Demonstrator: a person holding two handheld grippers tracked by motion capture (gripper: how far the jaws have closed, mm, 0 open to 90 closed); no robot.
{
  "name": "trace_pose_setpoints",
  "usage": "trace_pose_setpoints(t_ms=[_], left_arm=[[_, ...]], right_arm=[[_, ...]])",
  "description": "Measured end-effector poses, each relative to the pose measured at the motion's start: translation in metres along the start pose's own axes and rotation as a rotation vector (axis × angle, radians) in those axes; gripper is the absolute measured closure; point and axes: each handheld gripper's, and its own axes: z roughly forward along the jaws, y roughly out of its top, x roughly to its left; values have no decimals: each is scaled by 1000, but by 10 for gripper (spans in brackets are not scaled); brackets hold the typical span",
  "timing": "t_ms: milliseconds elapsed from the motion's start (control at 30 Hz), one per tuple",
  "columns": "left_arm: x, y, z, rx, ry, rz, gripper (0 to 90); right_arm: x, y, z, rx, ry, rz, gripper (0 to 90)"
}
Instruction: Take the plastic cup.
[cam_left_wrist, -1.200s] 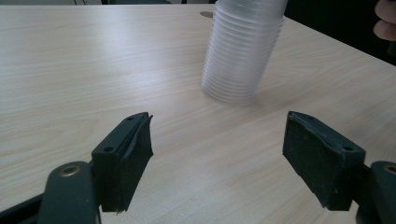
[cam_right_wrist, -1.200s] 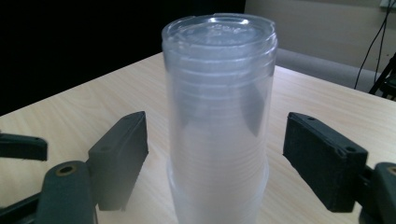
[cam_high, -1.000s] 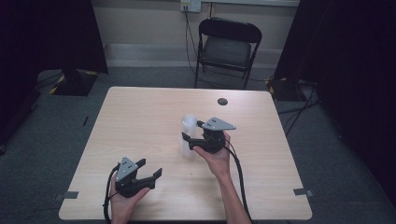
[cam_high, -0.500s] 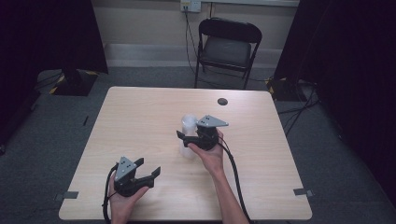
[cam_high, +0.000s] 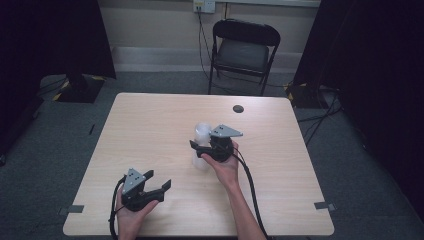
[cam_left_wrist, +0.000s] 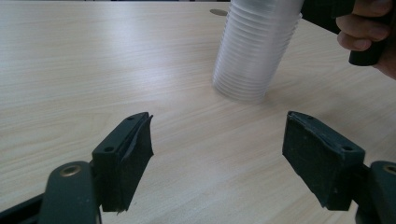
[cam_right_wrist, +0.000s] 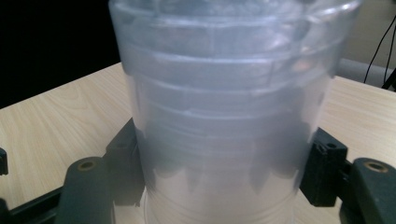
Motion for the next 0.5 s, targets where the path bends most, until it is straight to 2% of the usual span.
trace_pose_setpoints(t_ms=[500], left_arm=[[1,-2,0,0,-7,-5,240]], right_arm=[[-1,6,-1,-17,4,-13,298]])
